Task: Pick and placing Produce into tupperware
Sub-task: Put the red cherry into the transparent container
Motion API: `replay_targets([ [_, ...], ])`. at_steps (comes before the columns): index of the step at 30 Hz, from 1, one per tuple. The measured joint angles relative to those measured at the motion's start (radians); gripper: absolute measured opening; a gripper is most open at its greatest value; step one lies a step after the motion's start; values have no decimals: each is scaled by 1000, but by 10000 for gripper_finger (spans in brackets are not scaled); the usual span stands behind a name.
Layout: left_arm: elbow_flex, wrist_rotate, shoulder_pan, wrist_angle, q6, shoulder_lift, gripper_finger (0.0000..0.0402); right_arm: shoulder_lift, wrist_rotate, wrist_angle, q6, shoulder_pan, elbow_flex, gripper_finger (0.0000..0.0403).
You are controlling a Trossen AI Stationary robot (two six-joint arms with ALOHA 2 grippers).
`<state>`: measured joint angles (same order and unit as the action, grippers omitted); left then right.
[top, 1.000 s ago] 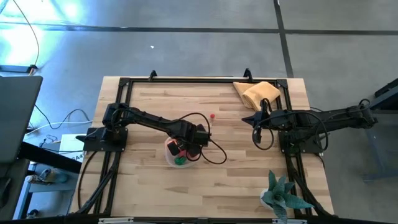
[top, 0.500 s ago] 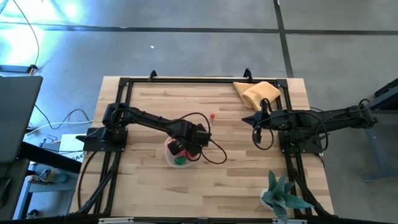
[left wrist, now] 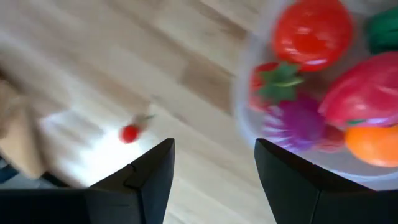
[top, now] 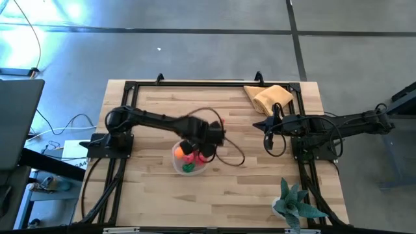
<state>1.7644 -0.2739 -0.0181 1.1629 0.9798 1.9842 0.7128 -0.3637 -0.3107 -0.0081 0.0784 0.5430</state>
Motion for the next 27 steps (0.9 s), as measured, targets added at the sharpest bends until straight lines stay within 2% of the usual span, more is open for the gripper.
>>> replay_targets([
  [8, 116, 57, -195, -23, 91, 0, 211, 0, 0, 0, 0, 0, 0, 0],
  [10, 116, 112, -259, -48, 131, 0, 211, 0, 0, 0, 0, 0, 0, 0],
  [14, 108, 304, -386, -128, 232, 1, 211, 0, 0, 0, 0, 0, 0, 0],
  [18, 102, 390, -468, -219, 321, 21, 211, 0, 0, 0, 0, 0, 0, 0],
  [21, 107, 421, -495, -303, 357, 43, 211, 0, 0, 0, 0, 0, 0, 0],
  [27, 103, 469, -484, -285, 458, 113, 211, 0, 0, -3, 0, 0, 0, 0],
])
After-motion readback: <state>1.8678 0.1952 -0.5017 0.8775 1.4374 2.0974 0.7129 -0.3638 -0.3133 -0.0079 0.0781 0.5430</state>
